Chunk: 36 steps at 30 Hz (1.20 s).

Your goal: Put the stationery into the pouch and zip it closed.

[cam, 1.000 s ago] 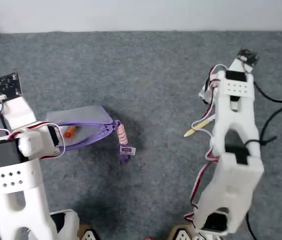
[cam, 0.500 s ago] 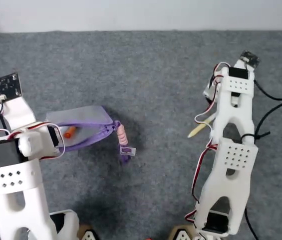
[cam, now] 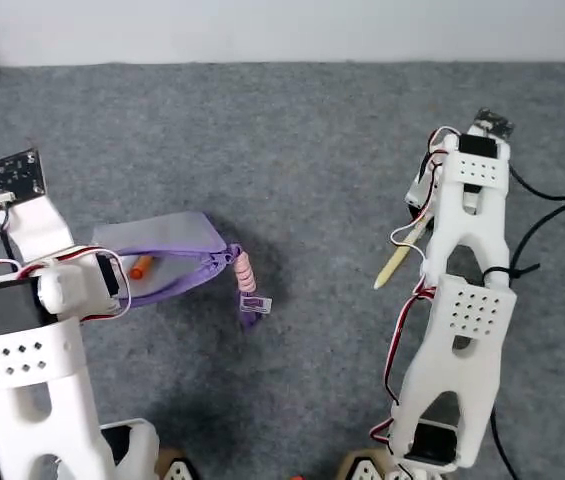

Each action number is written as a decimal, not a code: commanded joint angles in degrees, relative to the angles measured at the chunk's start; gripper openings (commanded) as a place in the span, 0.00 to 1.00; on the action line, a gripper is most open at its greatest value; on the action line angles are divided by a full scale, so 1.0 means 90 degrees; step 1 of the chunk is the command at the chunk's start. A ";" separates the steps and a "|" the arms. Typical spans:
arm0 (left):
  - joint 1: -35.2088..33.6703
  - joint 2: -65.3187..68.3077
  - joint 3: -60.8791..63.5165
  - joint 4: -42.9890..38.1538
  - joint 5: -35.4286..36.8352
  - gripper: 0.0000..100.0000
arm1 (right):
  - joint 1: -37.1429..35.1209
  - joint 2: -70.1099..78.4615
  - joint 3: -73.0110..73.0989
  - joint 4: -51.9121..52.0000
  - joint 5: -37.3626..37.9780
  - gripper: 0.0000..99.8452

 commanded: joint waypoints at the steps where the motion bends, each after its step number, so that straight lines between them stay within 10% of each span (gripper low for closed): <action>1: 0.0010 -0.0039 -0.0054 0.0078 0.0000 0.02 | -0.0044 -0.0855 -0.0107 0.0415 0.0352 0.01; 13: 0.0020 0.0020 -0.0044 0.0078 0.0010 0.02 | -0.0825 -0.2642 -0.0049 0.2105 0.0957 0.01; 36: 0.0127 0.2842 -0.3687 0.0479 0.0049 0.02 | -0.3814 -0.7487 0.2491 0.0718 0.0947 0.01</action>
